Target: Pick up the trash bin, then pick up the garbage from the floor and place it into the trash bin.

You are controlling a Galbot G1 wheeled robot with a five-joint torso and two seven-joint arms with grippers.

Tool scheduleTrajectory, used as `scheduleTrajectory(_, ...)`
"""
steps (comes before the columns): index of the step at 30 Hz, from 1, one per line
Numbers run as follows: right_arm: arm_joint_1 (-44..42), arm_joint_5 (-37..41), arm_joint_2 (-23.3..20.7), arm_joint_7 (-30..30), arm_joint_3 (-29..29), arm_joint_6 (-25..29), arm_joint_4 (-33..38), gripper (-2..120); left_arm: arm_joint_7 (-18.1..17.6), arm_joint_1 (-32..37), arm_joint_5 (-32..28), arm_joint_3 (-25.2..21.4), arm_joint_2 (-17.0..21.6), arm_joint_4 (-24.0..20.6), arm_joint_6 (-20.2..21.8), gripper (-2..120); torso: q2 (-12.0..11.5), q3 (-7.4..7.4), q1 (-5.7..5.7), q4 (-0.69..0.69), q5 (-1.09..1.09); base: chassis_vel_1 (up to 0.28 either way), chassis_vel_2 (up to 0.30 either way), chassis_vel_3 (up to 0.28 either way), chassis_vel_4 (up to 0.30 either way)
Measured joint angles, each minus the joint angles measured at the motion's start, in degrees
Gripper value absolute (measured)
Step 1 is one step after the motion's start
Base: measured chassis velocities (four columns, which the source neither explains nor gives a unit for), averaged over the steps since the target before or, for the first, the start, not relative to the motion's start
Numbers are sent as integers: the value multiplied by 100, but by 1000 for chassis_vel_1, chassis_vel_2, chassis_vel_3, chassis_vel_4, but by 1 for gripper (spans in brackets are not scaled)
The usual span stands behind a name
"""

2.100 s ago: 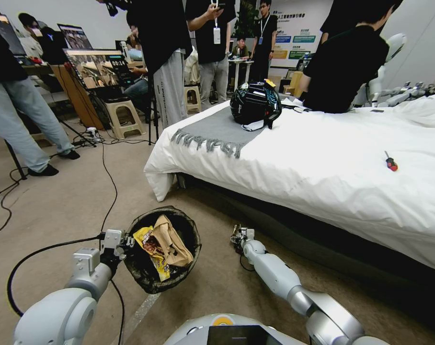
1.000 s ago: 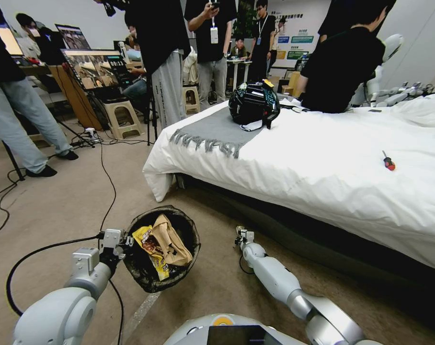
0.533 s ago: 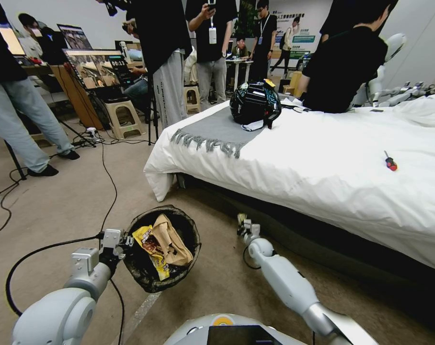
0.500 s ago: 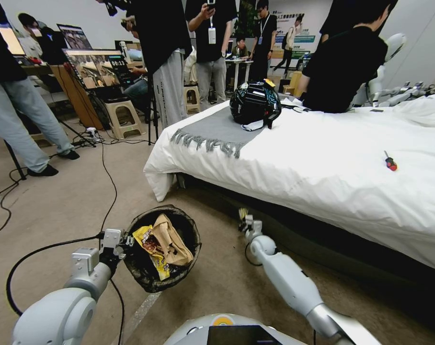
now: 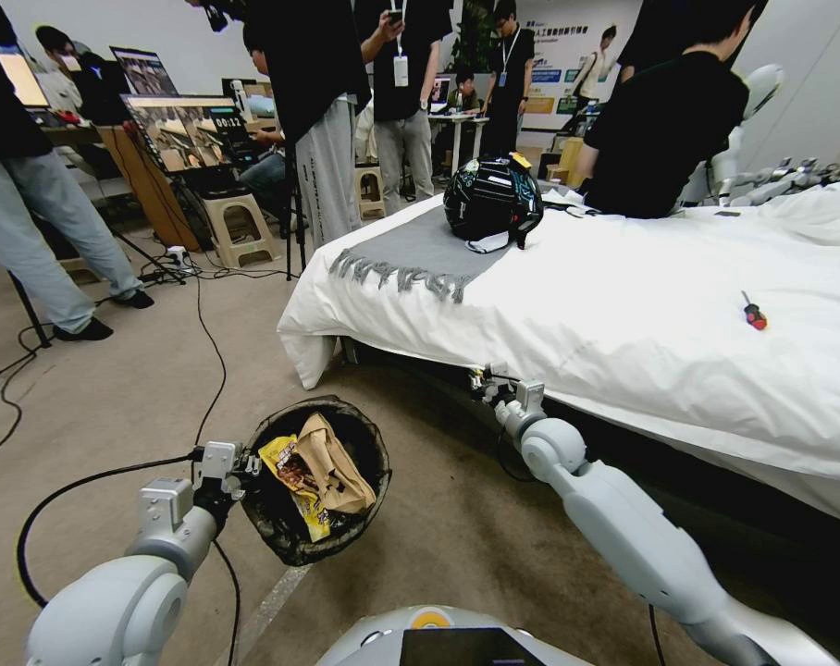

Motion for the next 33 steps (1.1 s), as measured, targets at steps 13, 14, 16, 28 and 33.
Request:
scheduleTrajectory(13, 811, 891, 34, -161, -700, -496, 767, 0, -10, 5, -14, 28, 35, -3, 21, 1, 0, 0, 0, -1, -1, 0, 0, 0, 0)
scheduleTrajectory(14, 883, 947, 66, -161, -786, -520, 778, 0, -11, 3, -14, 28, 38, 1, 22, 1, 0, 0, 0, -1, -1, 0, 0, 0, 0)
scheduleTrajectory(16, 950, 993, 100, -161, -872, -537, 786, 0, -11, 1, -14, 29, 44, 6, 23, 1, 0, 0, 0, -1, -1, 0, 0, 0, 0)
scheduleTrajectory(28, 1413, 1208, 514, 1, -1775, -602, 723, 0, 2, -28, -20, 29, 89, 52, 23, 1, 0, 0, 0, -1, -1, 0, 0, 0, 0)
scheduleTrajectory(33, 1520, 1298, 663, 117, -2028, -647, 670, 0, 4, -55, -21, 45, 102, 69, 24, 1, 0, 0, 0, -2, -2, 0, 0, 0, 0)
